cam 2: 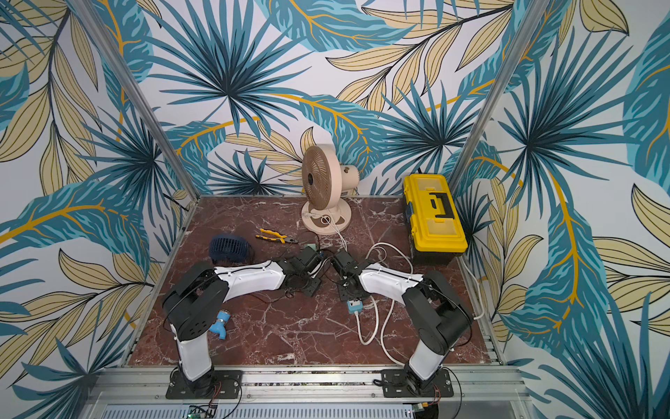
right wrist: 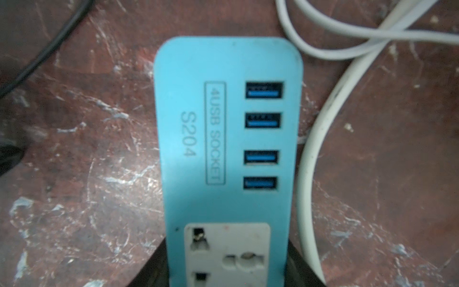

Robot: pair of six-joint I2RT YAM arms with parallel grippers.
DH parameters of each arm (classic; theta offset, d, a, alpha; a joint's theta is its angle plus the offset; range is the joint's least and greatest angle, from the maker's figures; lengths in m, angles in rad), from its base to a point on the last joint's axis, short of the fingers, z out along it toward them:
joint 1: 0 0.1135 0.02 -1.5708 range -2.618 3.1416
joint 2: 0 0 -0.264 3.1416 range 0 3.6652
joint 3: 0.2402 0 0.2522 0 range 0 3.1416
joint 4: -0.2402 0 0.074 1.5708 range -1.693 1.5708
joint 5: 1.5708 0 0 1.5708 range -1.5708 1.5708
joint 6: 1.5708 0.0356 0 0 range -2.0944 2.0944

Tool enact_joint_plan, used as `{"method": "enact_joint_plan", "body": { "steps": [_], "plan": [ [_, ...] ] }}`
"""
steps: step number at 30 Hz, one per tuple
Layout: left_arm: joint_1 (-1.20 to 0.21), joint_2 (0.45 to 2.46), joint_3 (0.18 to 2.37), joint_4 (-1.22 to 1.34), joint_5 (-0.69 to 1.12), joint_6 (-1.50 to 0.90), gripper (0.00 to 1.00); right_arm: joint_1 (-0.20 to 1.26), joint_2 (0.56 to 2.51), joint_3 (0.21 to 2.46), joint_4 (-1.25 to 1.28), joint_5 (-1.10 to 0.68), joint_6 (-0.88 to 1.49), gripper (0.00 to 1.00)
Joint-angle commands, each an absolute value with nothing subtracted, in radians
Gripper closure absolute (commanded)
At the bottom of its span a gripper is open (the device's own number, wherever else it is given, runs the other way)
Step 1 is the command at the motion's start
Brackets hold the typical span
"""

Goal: Plug the desk fan into the power strip
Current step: Pick up the plug from the center of the board, then place the socket at the center of the board.

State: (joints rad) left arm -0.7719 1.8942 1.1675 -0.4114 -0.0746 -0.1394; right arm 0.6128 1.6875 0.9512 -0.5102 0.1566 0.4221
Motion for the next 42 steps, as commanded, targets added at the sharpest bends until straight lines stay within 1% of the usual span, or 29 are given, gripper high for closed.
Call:
{"method": "enact_joint_plan", "body": {
  "steps": [1,6,8,15,20,25,30,36,42],
  "plan": [
    [-0.777,1.923,1.201,-0.472,-0.101,-0.123,0.6,0.598,1.678,0.925,-0.499,0.184,0.406,0.55],
    [-0.777,1.873,1.174,-0.473,-0.101,-0.113,0.89,0.59,1.681,0.928,-0.499,0.171,0.398,0.55],
    [-0.777,1.845,1.168,-0.479,-0.14,-0.112,1.0,0.589,1.684,0.929,-0.497,0.167,0.395,0.55],
    [-0.777,1.681,1.101,-0.452,-0.244,-0.127,1.0,0.589,1.703,0.964,-0.493,0.111,0.378,0.55],
    [-0.768,1.497,1.007,-0.4,-0.407,-0.174,1.0,0.598,1.755,1.04,-0.508,0.037,0.36,0.56],
    [-0.72,1.359,0.935,-0.388,-0.523,-0.236,1.0,0.612,1.809,1.127,-0.536,0.037,0.36,0.57],
    [-0.662,1.223,0.868,-0.385,-0.568,-0.298,1.0,0.621,1.873,1.222,-0.564,0.053,0.357,0.56],
    [-0.655,1.117,0.821,-0.367,-0.61,-0.317,1.0,0.632,1.999,1.403,-0.607,0.061,0.344,0.55],
    [-0.653,1.021,0.779,-0.345,-0.621,-0.328,1.0,0.645,2.1,1.563,-0.63,0.095,0.307,0.47]
  ]
}}
